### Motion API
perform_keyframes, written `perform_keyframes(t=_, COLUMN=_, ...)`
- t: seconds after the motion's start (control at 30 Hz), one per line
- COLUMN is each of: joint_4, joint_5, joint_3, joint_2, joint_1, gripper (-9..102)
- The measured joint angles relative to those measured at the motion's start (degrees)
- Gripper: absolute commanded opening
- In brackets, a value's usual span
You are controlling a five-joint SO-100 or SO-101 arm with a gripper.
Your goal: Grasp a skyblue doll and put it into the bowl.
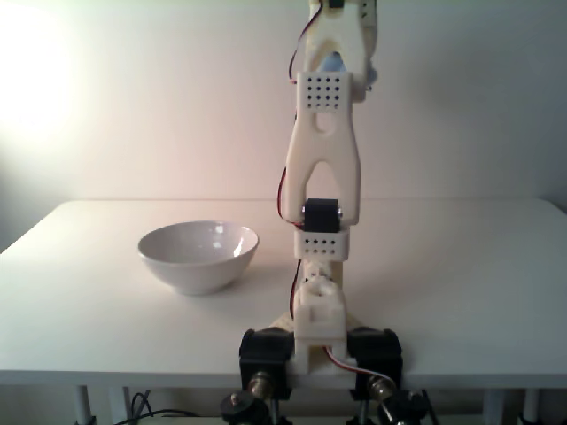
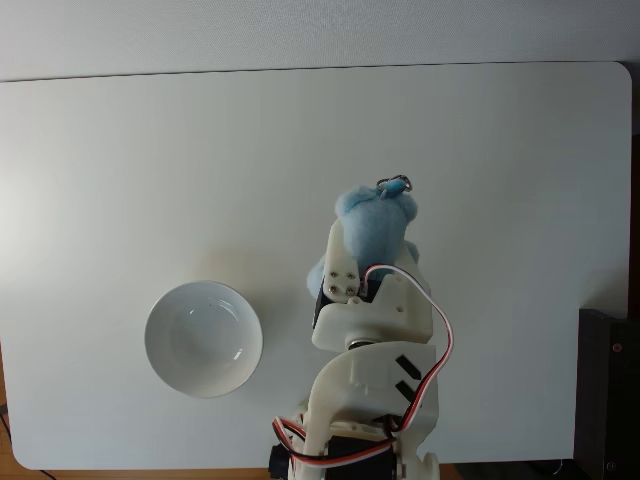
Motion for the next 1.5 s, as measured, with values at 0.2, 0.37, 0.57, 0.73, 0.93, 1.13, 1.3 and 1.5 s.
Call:
perform_keyframes(t=0.2, joint_4=5.0, joint_5=0.0, joint_3=0.0, joint_2=5.6, joint_1=-5.5, gripper=0)
perform_keyframes(t=0.37, joint_4=7.5, joint_5=0.0, joint_3=0.0, joint_2=9.8, joint_1=-10.8, gripper=0)
perform_keyframes(t=0.57, joint_4=7.7, joint_5=0.0, joint_3=0.0, joint_2=11.7, joint_1=-17.0, gripper=0)
perform_keyframes(t=0.73, joint_4=7.7, joint_5=-3.8, joint_3=0.0, joint_2=11.9, joint_1=-22.7, gripper=0)
perform_keyframes(t=0.93, joint_4=7.7, joint_5=-7.3, joint_3=0.0, joint_2=11.9, joint_1=-30.3, gripper=0)
perform_keyframes(t=1.13, joint_4=7.7, joint_5=-7.5, joint_3=0.1, joint_2=11.9, joint_1=-37.4, gripper=0)
perform_keyframes(t=1.3, joint_4=7.7, joint_5=-7.5, joint_3=3.6, joint_2=11.2, joint_1=-42.5, gripper=0)
perform_keyframes(t=1.5, joint_4=7.7, joint_5=-7.5, joint_3=9.6, joint_2=10.9, joint_1=-46.6, gripper=0)
